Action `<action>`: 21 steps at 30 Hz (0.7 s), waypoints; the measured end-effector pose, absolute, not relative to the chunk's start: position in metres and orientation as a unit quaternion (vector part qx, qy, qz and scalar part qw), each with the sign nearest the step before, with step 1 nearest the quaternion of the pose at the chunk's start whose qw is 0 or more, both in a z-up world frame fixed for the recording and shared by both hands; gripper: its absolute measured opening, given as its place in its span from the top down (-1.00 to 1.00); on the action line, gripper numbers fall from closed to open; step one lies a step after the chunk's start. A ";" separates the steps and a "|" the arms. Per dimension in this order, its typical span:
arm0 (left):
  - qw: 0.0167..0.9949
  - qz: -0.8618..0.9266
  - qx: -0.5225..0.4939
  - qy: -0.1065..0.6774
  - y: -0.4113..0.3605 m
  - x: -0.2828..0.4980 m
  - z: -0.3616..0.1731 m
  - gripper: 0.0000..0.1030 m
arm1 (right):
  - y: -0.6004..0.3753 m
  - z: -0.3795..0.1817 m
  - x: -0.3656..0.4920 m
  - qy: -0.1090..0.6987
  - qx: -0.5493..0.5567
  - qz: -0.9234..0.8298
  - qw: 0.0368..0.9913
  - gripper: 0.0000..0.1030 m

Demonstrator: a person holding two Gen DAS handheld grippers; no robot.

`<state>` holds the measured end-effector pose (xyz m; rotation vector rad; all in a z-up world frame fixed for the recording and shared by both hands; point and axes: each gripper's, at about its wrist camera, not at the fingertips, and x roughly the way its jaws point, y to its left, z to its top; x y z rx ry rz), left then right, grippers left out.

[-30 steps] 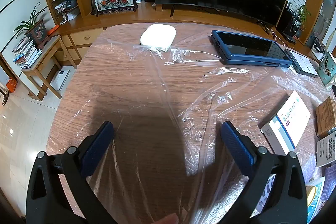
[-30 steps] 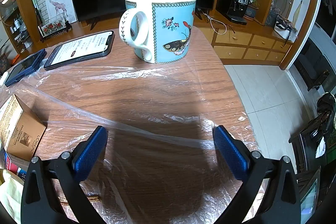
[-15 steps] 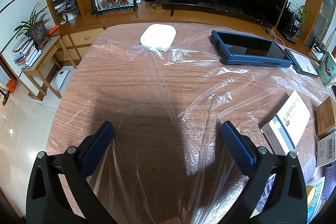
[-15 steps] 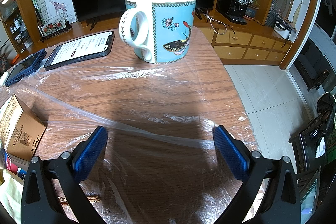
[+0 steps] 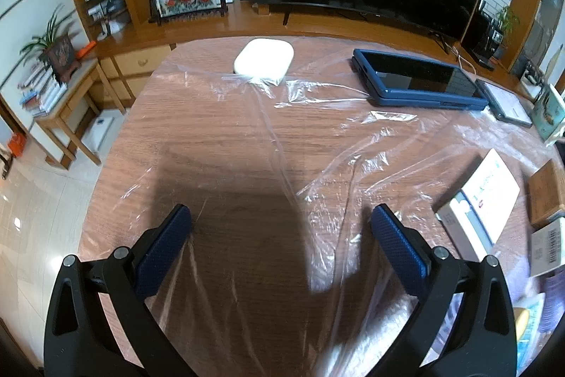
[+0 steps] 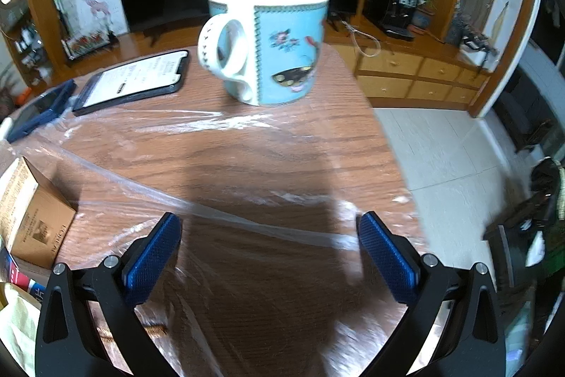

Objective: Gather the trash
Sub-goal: 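Grasp the blue cloth with the left tool while the right tool grasps the yellow paper bag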

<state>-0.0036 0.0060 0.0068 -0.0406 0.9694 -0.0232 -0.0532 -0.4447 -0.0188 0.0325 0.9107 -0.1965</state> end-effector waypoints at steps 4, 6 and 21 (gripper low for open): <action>0.893 -0.053 -0.086 0.439 0.016 -0.029 0.047 -0.97 | -0.431 0.036 -0.080 0.380 0.002 -0.065 0.923 -0.93; 0.896 -0.086 -0.096 0.424 0.015 -0.051 0.068 -0.97 | -0.419 0.065 -0.101 0.350 -0.006 -0.024 0.936 -0.93; 0.855 -0.282 -0.002 0.436 -0.088 -0.180 0.092 -0.97 | -0.302 0.087 -0.166 0.342 -0.075 0.184 0.918 -0.93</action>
